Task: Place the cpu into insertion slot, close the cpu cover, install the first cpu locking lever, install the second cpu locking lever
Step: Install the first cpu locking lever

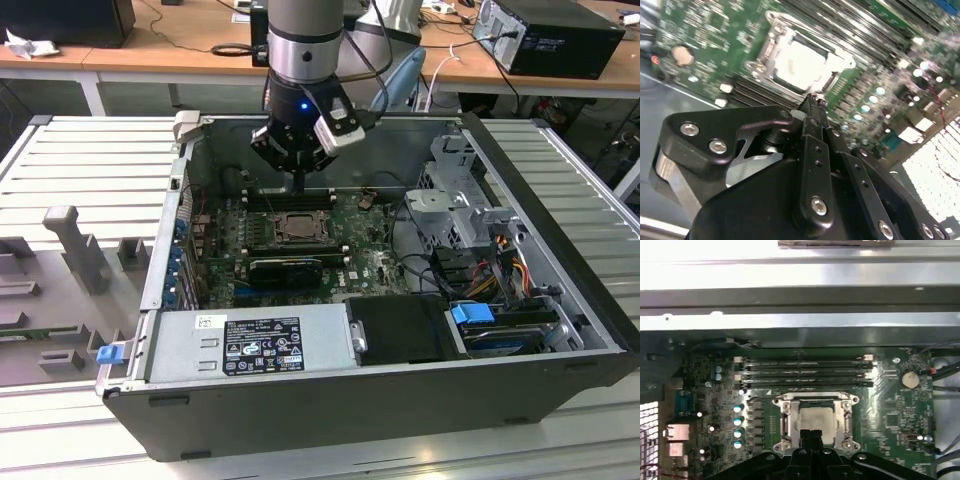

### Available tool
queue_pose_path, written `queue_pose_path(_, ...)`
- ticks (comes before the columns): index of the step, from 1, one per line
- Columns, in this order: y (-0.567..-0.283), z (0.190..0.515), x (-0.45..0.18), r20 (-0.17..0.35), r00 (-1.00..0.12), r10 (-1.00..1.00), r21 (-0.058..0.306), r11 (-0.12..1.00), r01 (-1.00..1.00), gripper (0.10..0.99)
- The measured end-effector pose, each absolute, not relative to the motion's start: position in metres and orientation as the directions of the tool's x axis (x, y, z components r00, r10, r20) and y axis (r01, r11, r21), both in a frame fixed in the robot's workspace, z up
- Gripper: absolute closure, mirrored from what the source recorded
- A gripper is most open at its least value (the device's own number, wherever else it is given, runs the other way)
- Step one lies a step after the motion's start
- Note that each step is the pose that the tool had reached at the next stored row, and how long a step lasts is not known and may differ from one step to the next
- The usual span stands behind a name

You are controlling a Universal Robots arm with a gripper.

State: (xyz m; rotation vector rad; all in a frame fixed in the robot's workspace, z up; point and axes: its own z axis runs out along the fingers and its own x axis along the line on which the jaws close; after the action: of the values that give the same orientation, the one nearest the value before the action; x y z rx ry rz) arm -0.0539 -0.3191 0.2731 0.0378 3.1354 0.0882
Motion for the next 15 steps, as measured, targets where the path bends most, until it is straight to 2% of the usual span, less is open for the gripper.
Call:
queue_pose_path(7, -0.316, 0.267, -0.097, -0.004, -1.0, 0.023, 0.057, 0.998, 0.023, 0.98)
queue_pose_path(15, -0.302, 0.261, -0.113, -0.004, -1.0, 0.018, 0.057, 0.998, 0.018, 0.98)
